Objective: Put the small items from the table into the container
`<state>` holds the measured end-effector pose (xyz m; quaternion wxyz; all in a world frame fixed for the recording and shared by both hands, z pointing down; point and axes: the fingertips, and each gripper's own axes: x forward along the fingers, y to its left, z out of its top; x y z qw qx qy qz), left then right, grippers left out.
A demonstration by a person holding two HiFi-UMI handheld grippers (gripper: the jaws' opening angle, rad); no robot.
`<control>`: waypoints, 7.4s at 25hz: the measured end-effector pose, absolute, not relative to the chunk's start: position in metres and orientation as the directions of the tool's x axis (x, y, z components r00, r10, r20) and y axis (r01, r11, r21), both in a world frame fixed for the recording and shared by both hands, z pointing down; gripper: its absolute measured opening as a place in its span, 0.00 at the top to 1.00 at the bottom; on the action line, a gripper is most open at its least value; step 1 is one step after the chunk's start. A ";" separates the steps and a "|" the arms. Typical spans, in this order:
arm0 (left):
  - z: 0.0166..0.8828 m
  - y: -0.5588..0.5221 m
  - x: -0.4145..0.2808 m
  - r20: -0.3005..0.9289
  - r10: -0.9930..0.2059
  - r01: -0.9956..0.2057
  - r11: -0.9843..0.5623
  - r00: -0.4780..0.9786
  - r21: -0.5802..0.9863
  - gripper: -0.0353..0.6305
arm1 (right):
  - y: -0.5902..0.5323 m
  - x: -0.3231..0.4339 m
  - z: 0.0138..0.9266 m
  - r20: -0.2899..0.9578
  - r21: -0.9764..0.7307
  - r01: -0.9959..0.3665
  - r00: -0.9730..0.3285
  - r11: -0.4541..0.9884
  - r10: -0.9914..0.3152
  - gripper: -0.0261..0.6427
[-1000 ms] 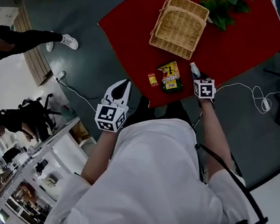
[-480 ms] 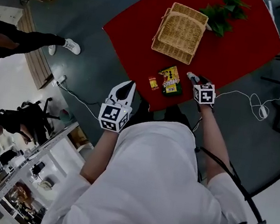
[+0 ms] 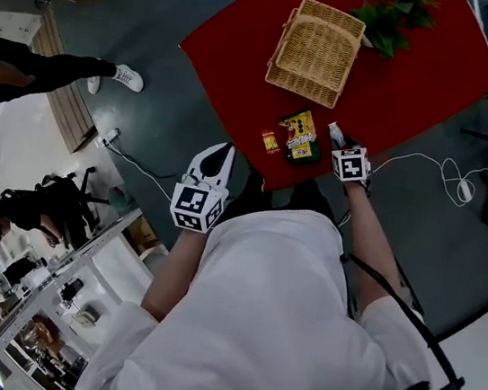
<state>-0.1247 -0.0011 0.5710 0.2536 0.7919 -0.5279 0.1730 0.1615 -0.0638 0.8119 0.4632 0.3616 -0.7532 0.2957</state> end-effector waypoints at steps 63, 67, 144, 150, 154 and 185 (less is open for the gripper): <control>0.525 -0.066 -0.155 0.404 -0.815 -0.910 -0.375 0.415 0.178 0.94 | -0.240 0.037 0.592 0.752 -0.011 -0.762 -0.433 0.647 -0.497 0.70; 0.528 -0.062 -0.163 0.411 -0.822 -0.919 -0.352 0.395 0.178 0.94 | -0.241 0.034 0.603 0.774 0.017 -0.762 -0.400 0.647 -0.491 0.70; 0.733 -0.004 0.006 0.699 -0.427 -0.812 -0.414 0.573 0.412 0.84 | 0.003 0.152 0.684 0.803 -0.297 -0.751 -0.531 0.590 -0.272 0.70; 0.762 -0.021 0.016 0.751 -0.384 -0.834 -0.373 0.538 0.407 0.77 | 0.007 0.163 0.691 0.816 -0.307 -0.742 -0.527 0.596 -0.237 0.70; 0.780 -0.032 0.017 0.784 -0.373 -0.856 -0.361 0.496 0.370 0.77 | 0.001 0.169 0.695 0.821 -0.312 -0.740 -0.525 0.596 -0.222 0.70; 0.798 -0.038 0.024 0.854 -0.343 -0.912 -0.270 0.392 0.310 0.83 | -0.026 0.194 0.698 0.843 -0.271 -0.761 -0.484 0.589 -0.236 0.70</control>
